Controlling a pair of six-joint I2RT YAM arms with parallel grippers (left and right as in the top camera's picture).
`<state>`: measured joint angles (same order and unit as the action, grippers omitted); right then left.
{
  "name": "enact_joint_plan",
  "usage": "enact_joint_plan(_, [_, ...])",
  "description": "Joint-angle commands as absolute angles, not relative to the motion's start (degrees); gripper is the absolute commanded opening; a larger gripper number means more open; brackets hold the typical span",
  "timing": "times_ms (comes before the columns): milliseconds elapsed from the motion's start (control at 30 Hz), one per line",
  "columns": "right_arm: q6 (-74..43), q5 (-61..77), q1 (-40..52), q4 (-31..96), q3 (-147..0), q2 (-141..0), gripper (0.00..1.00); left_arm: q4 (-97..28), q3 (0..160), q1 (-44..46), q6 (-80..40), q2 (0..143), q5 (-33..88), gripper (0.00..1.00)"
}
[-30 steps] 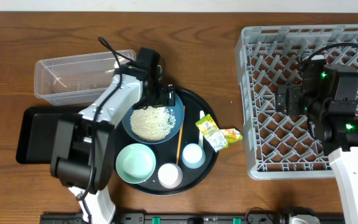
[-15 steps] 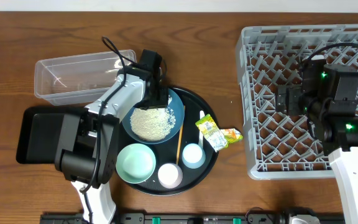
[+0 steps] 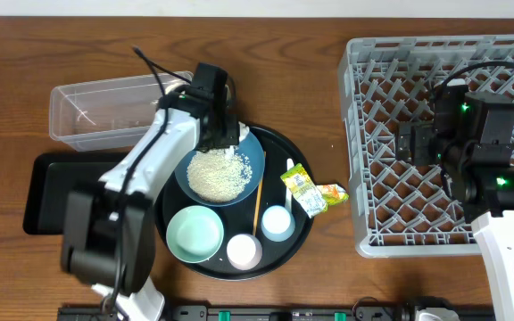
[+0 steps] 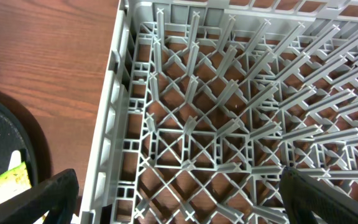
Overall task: Sort waste into correct bins and load items into the dishwasher rack
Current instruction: 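Reach the left gripper to the blue bowl and grasp the white tissue, then carry the tissue left and drop it into the clear container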
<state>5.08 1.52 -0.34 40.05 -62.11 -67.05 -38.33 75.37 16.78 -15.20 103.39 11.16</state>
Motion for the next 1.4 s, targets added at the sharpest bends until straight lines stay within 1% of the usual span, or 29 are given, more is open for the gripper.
enact_joint_plan(0, [5.9, 1.3, 0.0, 40.1, -63.3, -66.8, 0.99, -39.8, 76.3, 16.8, -15.3, 98.4, 10.3, 0.06])
enact_joint_plan(67, [5.9, 1.3, 0.0, 40.1, -63.3, -66.8, 0.99, -40.6, 76.3, 16.6, -15.2, 95.7, 8.6, 0.06])
enact_joint_plan(167, [5.9, 1.3, 0.0, 40.1, -63.3, -66.8, 0.99, -40.5, 76.3, 15.7, -15.1, 91.4, 2.1, 0.06])
enact_joint_plan(267, [5.9, 1.3, 0.0, 40.1, -63.3, -66.8, 0.99, -38.7, 76.3, 13.2, -15.1, 87.6, -5.0, 0.06])
enact_joint_plan(367, [5.9, 1.3, 0.0, 40.1, -63.3, -66.8, 0.99, -35.9, 76.3, 8.9, -15.1, 86.0, -10.1, 0.06])
enact_joint_plan(567, [5.9, 1.3, 0.0, 40.1, -63.3, -66.8, 0.99, -32.9, 76.2, -0.8, -15.4, 89.6, -10.5, 0.06])
enact_joint_plan(700, [5.9, 1.3, 0.0, 40.3, -63.3, -66.8, 0.99, -32.6, 76.2, -3.9, -15.3, 92.9, -9.6, 0.07])
enact_joint_plan(733, [5.9, 1.3, 0.0, 40.3, -63.3, -66.8, 0.99, -32.5, 76.2, -4.4, -15.3, 93.6, -9.6, 0.13])
enact_joint_plan(767, [5.9, 1.3, 0.0, 40.4, -63.3, -66.8, 0.99, -32.3, 76.2, -4.8, -15.3, 94.0, -9.5, 0.23])
enact_joint_plan(800, [5.9, 1.3, 0.0, 40.4, -63.3, -66.8, 0.99, -32.1, 76.2, -4.9, -15.3, 94.2, -9.5, 0.38])
enact_joint_plan(867, [5.9, 1.3, 0.0, 40.7, -63.3, -66.8, 0.99, -31.6, 76.3, -5.0, -15.3, 94.1, -9.5, 0.57])
enact_joint_plan(933, [5.9, 1.3, 0.0, 41.0, -63.3, -66.8, 0.99, -31.3, 76.4, -4.7, -15.0, 93.4, -8.5, 0.61])
enact_joint_plan(1067, [5.9, 1.3, 0.0, 41.7, -63.3, -66.8, 0.99, -31.9, 76.6, -4.4, -14.0, 91.4, -2.4, 0.61])
enact_joint_plan(1233, [5.8, 2.0, 0.0, 43.8, -63.3, -66.8, 0.99, -39.1, 76.6, -3.4, -15.0, 89.1, 9.0, 0.62])
enact_joint_plan(1300, [5.8, 2.0, 0.0, 44.3, -63.3, -66.8, 0.99, -42.5, 76.6, -2.2, -15.3, 88.9, 14.5, 0.61])
enact_joint_plan(1367, [5.8, 2.4, 0.0, 44.1, -63.3, -66.8, 0.99, -45.0, 76.6, -0.4, -15.3, 88.9, 15.4, 0.61])
